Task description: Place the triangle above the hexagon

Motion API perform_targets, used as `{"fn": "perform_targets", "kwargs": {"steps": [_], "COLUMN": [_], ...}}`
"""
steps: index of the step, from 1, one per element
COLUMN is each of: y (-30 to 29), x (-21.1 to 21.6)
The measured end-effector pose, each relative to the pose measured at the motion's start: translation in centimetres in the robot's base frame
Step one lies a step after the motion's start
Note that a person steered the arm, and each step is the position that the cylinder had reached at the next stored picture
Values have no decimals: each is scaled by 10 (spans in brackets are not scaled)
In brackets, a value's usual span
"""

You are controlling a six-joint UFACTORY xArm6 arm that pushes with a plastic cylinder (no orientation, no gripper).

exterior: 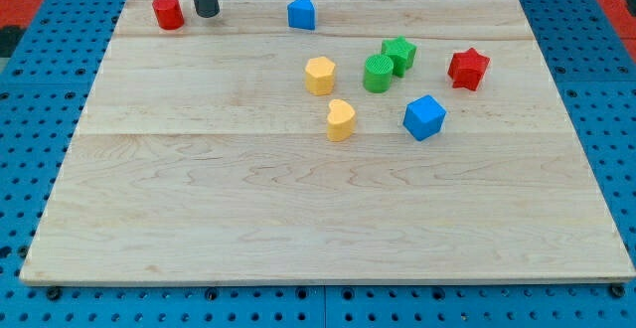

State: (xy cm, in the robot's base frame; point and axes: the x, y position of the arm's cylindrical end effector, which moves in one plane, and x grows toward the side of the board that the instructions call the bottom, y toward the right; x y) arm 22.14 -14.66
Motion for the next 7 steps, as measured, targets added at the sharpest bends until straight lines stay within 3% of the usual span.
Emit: {"fn": "perform_targets", "kwargs": {"steps": [4, 7], "y": [145, 148], "x": [-10, -10]}}
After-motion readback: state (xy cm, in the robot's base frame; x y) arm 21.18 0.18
